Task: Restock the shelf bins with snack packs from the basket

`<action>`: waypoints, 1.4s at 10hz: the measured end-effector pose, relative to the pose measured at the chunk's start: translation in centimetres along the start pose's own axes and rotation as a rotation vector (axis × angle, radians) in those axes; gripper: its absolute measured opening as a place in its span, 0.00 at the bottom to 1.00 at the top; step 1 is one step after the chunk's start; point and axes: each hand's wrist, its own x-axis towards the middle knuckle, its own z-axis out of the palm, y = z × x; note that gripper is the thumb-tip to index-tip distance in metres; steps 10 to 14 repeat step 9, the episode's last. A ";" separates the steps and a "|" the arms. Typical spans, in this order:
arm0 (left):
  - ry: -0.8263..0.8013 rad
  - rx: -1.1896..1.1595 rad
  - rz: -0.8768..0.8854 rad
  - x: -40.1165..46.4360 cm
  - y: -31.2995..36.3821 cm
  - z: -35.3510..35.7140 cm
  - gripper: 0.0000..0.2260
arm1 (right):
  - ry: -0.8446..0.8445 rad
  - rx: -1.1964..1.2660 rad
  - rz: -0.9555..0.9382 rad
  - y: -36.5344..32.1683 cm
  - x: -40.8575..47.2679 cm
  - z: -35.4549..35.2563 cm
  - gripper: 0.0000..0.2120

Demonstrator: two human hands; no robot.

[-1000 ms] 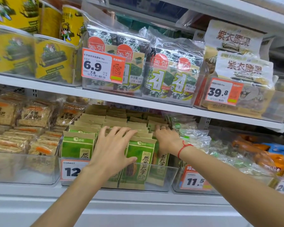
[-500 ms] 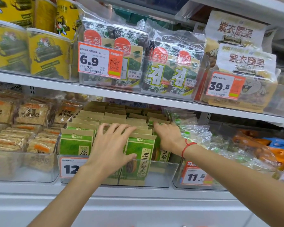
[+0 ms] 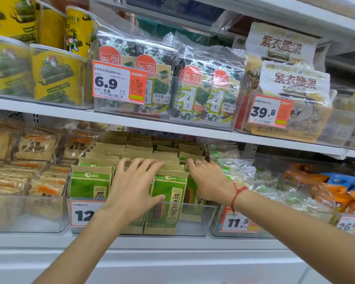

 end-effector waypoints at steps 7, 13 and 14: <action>0.033 0.026 0.046 0.0 -0.2 0.3 0.37 | 0.090 0.030 -0.060 1.7 -2.7 -1.4 0.31; 0.069 0.102 0.047 -0.9 0.4 0.2 0.34 | 0.248 0.072 -0.116 3.3 -8.1 0.6 0.19; 0.069 0.102 0.047 -0.9 0.4 0.2 0.34 | 0.248 0.072 -0.116 3.3 -8.1 0.6 0.19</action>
